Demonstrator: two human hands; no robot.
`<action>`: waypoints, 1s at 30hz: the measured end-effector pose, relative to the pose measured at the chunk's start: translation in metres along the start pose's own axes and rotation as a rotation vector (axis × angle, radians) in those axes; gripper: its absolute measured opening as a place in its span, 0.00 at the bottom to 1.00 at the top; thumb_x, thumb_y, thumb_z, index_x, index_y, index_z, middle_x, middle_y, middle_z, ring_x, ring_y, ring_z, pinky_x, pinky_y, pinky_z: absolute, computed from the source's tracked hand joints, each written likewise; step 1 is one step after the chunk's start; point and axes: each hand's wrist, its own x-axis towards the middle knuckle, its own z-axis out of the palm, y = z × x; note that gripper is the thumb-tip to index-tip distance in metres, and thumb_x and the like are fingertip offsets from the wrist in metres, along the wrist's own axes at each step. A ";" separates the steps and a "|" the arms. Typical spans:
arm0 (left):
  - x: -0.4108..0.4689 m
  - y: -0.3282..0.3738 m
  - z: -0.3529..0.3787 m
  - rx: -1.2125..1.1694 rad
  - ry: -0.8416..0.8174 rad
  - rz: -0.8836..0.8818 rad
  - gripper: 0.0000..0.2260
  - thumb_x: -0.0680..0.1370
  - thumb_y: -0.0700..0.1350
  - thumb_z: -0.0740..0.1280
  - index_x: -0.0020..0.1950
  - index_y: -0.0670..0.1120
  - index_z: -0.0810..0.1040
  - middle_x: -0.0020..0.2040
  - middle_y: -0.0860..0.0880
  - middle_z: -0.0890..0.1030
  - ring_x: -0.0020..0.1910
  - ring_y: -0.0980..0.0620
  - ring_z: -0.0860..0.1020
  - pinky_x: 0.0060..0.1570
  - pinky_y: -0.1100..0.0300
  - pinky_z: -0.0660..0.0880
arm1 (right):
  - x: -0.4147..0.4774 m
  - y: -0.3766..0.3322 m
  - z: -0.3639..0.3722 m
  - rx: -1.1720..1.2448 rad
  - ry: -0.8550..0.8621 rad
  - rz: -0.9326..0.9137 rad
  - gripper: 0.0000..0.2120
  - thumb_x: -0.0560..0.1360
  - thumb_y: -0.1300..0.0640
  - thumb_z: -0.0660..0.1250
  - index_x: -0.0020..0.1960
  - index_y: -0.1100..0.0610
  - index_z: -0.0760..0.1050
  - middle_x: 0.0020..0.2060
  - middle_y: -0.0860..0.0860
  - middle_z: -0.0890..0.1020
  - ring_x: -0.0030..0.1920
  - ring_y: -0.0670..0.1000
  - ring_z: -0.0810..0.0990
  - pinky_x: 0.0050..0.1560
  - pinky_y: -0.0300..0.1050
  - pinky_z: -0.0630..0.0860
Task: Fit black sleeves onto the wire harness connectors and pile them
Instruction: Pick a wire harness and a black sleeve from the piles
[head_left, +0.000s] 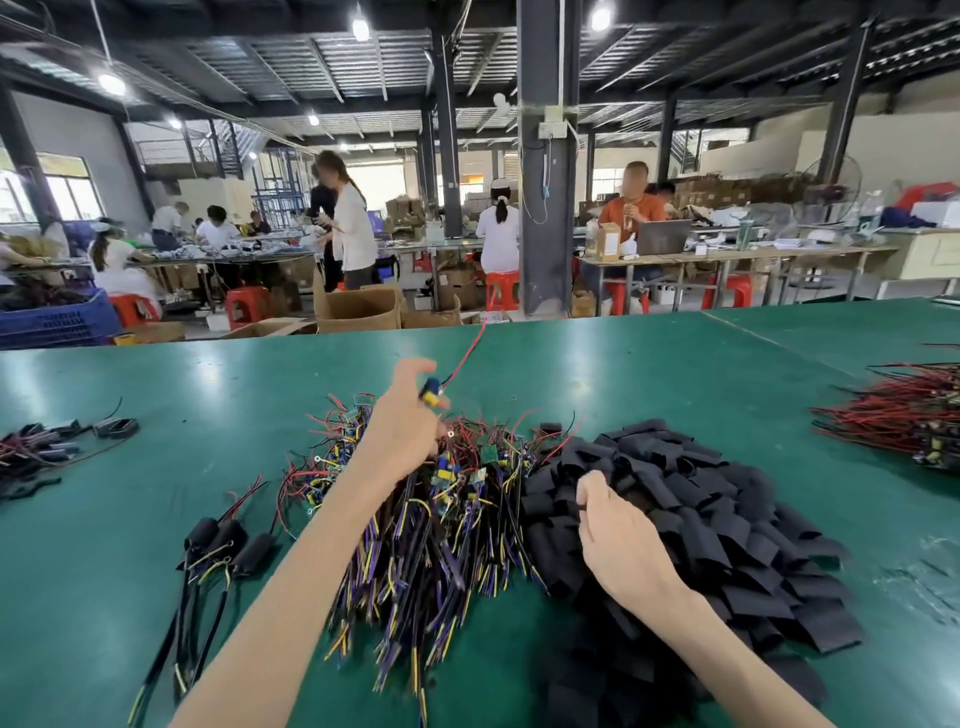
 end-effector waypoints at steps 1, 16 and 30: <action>-0.009 -0.012 -0.002 0.082 -0.035 -0.015 0.20 0.78 0.30 0.52 0.65 0.47 0.66 0.47 0.47 0.75 0.30 0.56 0.70 0.27 0.63 0.66 | -0.001 -0.001 0.000 -0.017 -0.021 -0.002 0.13 0.77 0.64 0.56 0.58 0.54 0.61 0.49 0.50 0.74 0.48 0.56 0.78 0.45 0.47 0.69; -0.088 -0.088 0.014 0.667 0.177 0.374 0.08 0.81 0.47 0.58 0.50 0.46 0.75 0.45 0.51 0.75 0.44 0.50 0.73 0.41 0.54 0.74 | -0.008 -0.004 0.005 0.374 0.071 -0.110 0.11 0.76 0.67 0.61 0.42 0.59 0.60 0.39 0.48 0.65 0.38 0.46 0.65 0.41 0.34 0.64; -0.093 -0.084 0.009 0.127 -0.119 0.301 0.07 0.79 0.36 0.63 0.43 0.46 0.75 0.40 0.50 0.76 0.39 0.49 0.73 0.44 0.57 0.69 | -0.003 -0.004 -0.002 0.808 0.115 0.088 0.24 0.65 0.67 0.76 0.52 0.45 0.73 0.47 0.41 0.81 0.49 0.33 0.77 0.49 0.22 0.67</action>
